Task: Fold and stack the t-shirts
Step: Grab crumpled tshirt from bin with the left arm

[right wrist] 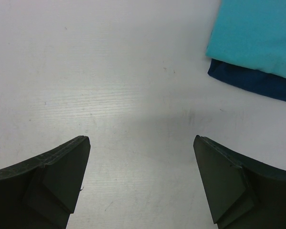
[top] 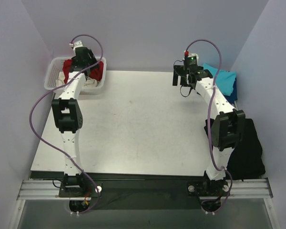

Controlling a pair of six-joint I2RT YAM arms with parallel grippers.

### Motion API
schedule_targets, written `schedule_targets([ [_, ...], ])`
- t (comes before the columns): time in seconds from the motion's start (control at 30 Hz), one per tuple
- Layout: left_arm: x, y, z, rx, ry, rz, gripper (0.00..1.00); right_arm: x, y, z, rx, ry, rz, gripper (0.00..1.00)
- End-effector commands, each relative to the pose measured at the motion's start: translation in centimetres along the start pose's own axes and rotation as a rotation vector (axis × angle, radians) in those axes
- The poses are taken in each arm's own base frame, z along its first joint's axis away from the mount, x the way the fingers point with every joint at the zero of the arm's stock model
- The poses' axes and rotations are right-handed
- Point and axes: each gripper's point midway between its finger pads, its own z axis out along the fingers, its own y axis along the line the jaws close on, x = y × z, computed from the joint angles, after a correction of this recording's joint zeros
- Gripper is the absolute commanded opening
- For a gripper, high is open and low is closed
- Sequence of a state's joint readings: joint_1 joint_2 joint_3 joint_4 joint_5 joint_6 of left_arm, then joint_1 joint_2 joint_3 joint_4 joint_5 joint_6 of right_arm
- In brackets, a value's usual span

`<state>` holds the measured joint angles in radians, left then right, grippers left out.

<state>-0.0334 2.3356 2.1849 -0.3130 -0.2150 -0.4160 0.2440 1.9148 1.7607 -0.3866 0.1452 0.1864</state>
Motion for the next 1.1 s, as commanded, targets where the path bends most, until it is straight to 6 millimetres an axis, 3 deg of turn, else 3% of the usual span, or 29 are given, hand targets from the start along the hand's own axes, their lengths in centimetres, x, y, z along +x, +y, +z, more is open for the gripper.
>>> schedule_targets([
  [0.0, 0.8, -1.5, 3.6, 0.053, -0.038, -0.037, 0.74, -1.3, -0.2, -0.9, 0.02, -0.025, -0.026, 0.96],
  [0.07, 2.9, -1.3, 5.0, 0.043, 0.009, -0.033, 0.74, -1.8, -0.5, -1.2, 0.033, -0.033, -0.034, 0.96],
  [0.3, 4.7, -0.7, 5.8, 0.012, 0.035, -0.033, 0.73, -1.4, -1.6, -1.9, 0.078, -0.033, -0.042, 0.96],
  [0.4, 5.2, -0.5, 5.7, 0.003, 0.049, -0.027, 0.55, -0.7, -1.7, -1.7, 0.084, -0.018, -0.043, 0.96],
  [0.43, 5.2, -0.5, 5.7, 0.002, 0.051, -0.027, 0.35, -0.5, -1.7, -1.7, 0.083, -0.015, -0.041, 0.96],
  [0.5, 4.9, -0.8, 5.4, 0.01, 0.045, -0.024, 0.12, -0.2, -1.8, -1.6, 0.086, -0.008, -0.042, 0.95],
  [0.53, 4.8, -0.9, 5.3, 0.011, 0.043, -0.023, 0.05, -0.2, -1.7, -1.6, 0.084, -0.008, -0.042, 0.95],
  [0.57, 4.2, -0.9, 5.0, 0.012, 0.033, -0.024, 0.0, -0.2, -1.7, -1.6, 0.084, -0.006, -0.039, 0.95],
  [0.73, 1.6, -2.4, 3.3, 0.039, -0.013, -0.013, 0.0, -0.1, -1.6, -1.5, 0.083, -0.005, -0.033, 0.95],
  [0.83, -1.3, -4.0, 1.1, 0.074, -0.069, -0.003, 0.0, 0.1, -1.9, -1.4, 0.101, -0.003, -0.019, 0.95],
  [0.93, -5.6, -5.9, -2.4, 0.116, -0.144, -0.011, 0.0, 0.2, -2.1, -1.1, 0.117, 0.0, -0.003, 0.94],
  [1.03, -8.2, -7.4, -5.2, 0.152, -0.192, -0.005, 0.0, 0.2, -2.3, -1.0, 0.128, -0.001, 0.023, 0.93],
  [1.07, -9.8, -8.4, -7.0, 0.177, -0.222, -0.003, 0.0, 0.2, -2.5, -0.8, 0.132, 0.0, 0.03, 0.93],
])
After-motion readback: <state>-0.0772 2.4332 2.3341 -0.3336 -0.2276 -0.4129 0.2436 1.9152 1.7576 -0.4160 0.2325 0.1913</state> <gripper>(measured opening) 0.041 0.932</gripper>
